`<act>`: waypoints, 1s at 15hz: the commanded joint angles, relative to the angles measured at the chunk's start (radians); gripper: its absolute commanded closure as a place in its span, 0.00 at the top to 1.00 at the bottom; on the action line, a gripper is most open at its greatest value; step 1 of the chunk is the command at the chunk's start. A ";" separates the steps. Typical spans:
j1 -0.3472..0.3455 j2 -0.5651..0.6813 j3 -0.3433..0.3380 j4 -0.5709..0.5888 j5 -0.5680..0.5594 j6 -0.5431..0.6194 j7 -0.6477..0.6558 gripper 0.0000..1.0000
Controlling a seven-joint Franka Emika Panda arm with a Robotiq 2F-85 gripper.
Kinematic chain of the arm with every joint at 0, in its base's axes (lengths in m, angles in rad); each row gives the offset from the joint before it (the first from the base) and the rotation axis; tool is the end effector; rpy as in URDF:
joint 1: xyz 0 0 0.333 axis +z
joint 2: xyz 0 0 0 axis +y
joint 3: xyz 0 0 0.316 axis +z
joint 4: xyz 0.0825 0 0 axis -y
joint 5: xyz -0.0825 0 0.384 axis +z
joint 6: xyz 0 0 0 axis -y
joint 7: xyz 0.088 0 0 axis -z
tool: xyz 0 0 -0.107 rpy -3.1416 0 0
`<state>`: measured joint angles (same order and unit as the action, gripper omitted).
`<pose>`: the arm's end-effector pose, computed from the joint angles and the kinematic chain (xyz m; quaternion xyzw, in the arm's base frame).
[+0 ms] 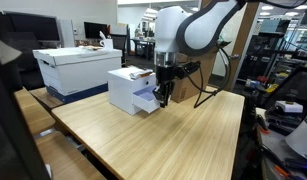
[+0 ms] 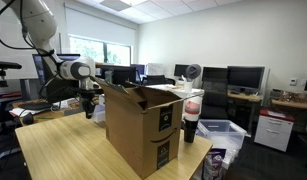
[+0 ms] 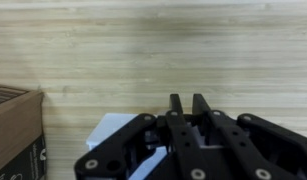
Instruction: Open the second drawer on the white cabinet and put the white packet in the drawer then push the drawer closed.
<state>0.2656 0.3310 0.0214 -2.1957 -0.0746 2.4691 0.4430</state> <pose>0.5287 0.1563 0.2271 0.9982 -0.0486 -0.0200 0.0279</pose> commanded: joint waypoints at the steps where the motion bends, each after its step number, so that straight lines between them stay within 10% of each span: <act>1: -0.015 -0.049 0.018 -0.047 0.024 -0.012 0.009 0.08; 13: -0.023 -0.076 0.028 -0.093 0.042 -0.006 0.000 0.08; 14: -0.025 -0.078 0.031 -0.094 0.047 -0.004 -0.006 0.43; 15: -0.025 -0.079 0.032 -0.094 0.049 -0.007 -0.008 0.43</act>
<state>0.2630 0.2955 0.0284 -2.2469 -0.0626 2.4691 0.4430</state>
